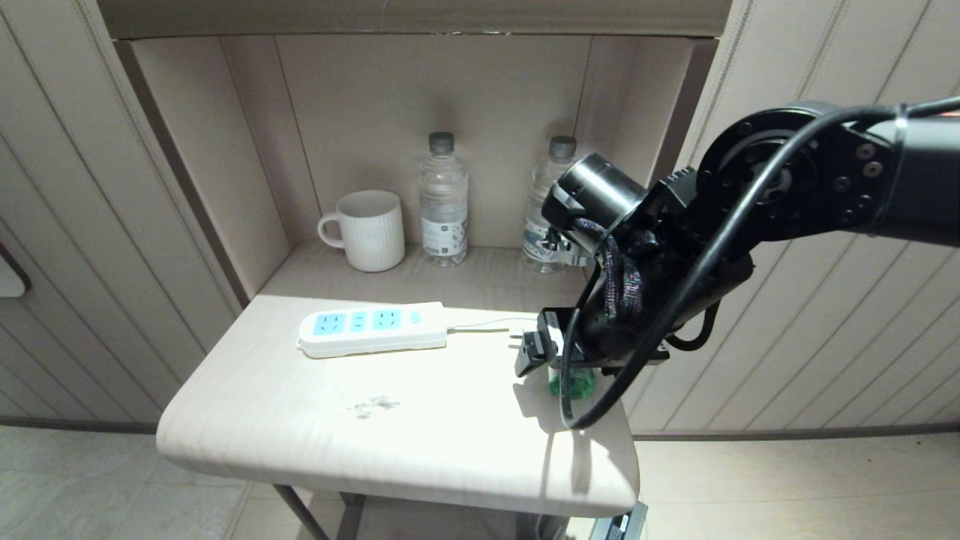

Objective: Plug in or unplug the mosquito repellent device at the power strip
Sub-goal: Pick up the mosquito repellent liquid

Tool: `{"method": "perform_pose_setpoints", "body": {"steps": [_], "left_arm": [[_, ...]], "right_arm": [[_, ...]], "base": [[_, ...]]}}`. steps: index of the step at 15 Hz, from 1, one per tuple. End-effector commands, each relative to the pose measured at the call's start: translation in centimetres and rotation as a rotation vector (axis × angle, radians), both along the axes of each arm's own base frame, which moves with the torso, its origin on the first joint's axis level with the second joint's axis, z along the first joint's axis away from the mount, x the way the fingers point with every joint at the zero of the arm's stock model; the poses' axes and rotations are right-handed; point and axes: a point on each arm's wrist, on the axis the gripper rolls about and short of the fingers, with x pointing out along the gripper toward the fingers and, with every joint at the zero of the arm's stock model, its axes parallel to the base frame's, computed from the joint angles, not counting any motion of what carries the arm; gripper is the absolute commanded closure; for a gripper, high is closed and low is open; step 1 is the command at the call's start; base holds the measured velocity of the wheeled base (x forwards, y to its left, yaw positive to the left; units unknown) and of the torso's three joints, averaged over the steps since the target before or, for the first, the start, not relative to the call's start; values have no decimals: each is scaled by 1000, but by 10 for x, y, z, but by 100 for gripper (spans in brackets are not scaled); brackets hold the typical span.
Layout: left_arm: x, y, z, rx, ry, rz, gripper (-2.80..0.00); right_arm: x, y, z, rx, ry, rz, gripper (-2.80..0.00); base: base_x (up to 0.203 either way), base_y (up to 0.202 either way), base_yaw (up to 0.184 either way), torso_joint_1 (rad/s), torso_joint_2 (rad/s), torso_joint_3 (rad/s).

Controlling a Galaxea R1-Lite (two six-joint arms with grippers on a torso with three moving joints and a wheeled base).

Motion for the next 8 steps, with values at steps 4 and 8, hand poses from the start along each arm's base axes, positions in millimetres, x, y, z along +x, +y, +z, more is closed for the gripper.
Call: {"method": "perform_pose_setpoints", "body": {"steps": [4, 8], "left_arm": [[0, 0, 0, 0, 1, 0, 0], [0, 0, 0, 0, 1, 0, 0]], "right_arm": [[2, 4, 1, 21, 5, -38, -280], [5, 6, -3, 9, 12, -41, -280]], "base": [[0, 0, 0, 0, 0, 0], [0, 0, 0, 0, 0, 0]]}}
